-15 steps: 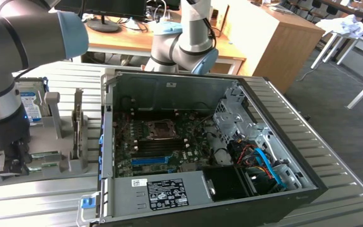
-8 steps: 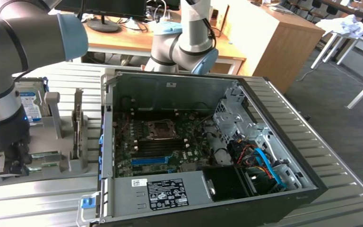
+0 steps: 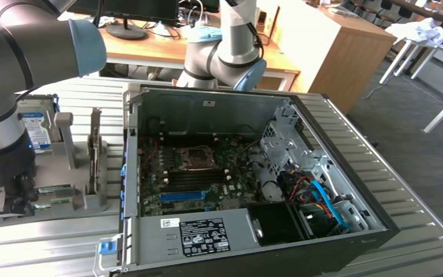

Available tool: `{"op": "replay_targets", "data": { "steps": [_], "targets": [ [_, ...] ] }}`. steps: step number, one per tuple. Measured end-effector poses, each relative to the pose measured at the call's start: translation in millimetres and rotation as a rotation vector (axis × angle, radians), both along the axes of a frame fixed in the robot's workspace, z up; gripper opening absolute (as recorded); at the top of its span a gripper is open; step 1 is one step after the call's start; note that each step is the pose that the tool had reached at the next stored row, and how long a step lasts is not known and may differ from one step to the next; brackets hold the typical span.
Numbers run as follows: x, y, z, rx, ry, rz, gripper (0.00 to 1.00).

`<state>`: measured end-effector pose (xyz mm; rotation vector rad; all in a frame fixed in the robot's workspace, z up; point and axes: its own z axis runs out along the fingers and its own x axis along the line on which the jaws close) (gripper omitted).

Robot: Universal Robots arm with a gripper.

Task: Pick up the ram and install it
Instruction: 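Pick up the ram and move it above insertion slot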

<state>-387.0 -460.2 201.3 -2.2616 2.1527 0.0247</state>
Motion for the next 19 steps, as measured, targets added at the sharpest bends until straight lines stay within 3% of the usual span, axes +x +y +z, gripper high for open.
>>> {"op": "replay_targets", "data": {
  "steps": [4, 9, 19],
  "targets": [
    [-1.8, 1.5, -1.0, -0.0009, 0.0002, 0.0, 0.36],
    [-1.9, 8.2, -2.1, -0.0007, -0.0001, 0.0, 0.36],
    [-2.2, 8.4, -3.9, -0.0009, 0.0, 0.0, 0.36]
  ]
}}
